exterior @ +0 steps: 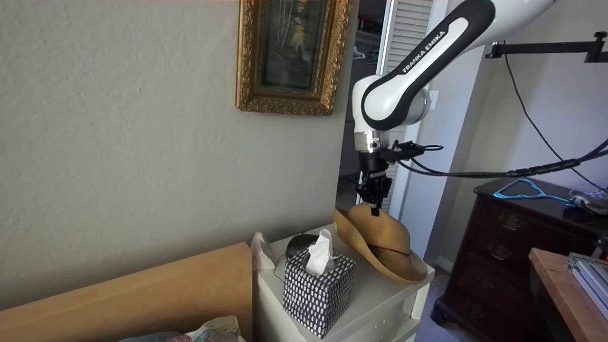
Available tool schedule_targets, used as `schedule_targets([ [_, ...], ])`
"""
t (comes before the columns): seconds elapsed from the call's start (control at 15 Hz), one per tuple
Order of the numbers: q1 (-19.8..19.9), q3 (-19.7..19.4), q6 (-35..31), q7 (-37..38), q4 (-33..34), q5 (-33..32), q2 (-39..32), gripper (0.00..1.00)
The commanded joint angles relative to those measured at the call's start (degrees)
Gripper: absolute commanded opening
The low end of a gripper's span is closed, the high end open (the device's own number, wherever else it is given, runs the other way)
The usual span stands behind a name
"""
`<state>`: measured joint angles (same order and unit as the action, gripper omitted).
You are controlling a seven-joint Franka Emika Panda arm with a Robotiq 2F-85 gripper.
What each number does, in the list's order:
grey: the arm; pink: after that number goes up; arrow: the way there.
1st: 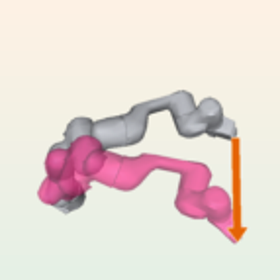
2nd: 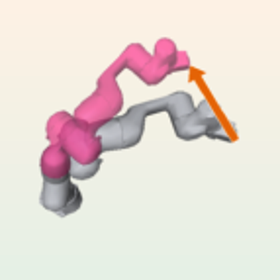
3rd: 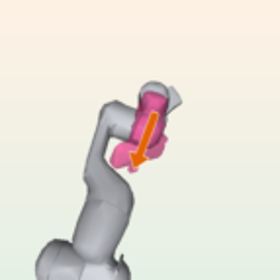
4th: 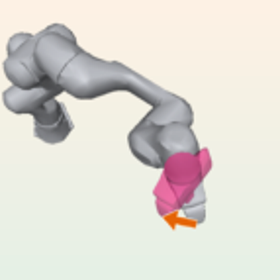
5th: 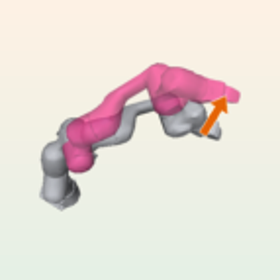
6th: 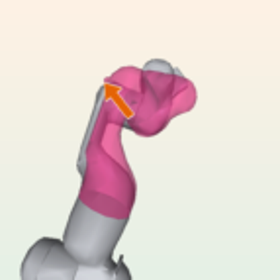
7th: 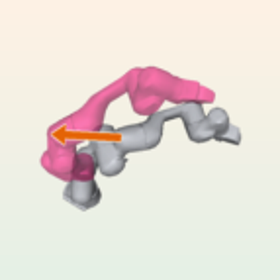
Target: Hang the hat on the top right of the picture frame
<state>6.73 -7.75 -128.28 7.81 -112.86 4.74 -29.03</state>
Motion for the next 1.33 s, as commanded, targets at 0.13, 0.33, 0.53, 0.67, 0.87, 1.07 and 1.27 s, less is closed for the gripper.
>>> schedule_targets([
  [0.13,2.1,-0.7,-0.5,0.0,-8.1,1.6,11.6,0.02],
  [0.33,2.5,-1.3,-1.4,0.4,-10.7,1.7,16.4,0.02],
  [0.53,2.6,-1.9,-2.6,1.1,-13.0,1.9,21.1,0.02],
  [0.67,2.6,-2.1,-3.9,1.9,-14.4,1.9,24.4,0.02],
  [0.87,2.8,-2.4,-6.7,2.8,-17.0,1.9,29.7,0.02],
  [1.07,3.0,-2.4,-10.4,3.6,-19.6,1.4,34.5,0.02],
  [1.27,3.2,-2.4,-14.0,4.1,-21.8,1.4,38.8,0.02],
])
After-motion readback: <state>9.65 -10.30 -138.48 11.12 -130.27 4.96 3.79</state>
